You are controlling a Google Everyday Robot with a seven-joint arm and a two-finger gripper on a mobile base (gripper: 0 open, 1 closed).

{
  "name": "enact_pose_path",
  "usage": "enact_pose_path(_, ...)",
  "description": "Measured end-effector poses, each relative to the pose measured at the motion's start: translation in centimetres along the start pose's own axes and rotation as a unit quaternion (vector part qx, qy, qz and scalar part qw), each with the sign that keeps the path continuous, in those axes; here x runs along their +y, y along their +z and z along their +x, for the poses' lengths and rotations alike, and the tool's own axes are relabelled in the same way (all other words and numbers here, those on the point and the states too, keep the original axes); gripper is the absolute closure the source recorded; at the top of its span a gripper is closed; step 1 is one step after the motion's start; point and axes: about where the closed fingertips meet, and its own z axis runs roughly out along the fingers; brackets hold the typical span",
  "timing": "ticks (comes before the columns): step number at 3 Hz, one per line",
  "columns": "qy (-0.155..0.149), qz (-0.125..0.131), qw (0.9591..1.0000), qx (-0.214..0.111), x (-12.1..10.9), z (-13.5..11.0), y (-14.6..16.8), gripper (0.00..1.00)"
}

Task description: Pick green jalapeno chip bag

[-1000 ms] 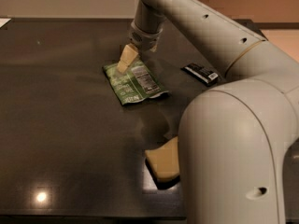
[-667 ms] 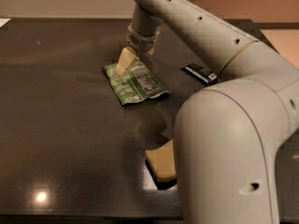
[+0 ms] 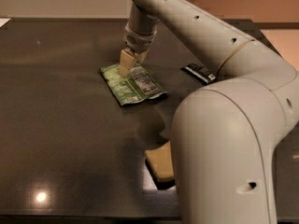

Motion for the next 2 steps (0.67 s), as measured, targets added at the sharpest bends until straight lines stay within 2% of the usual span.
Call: enact_pose_path(2,-0.031,-0.008,0.9995,-0.001,1.5,-1.0,-2.1,0.86)
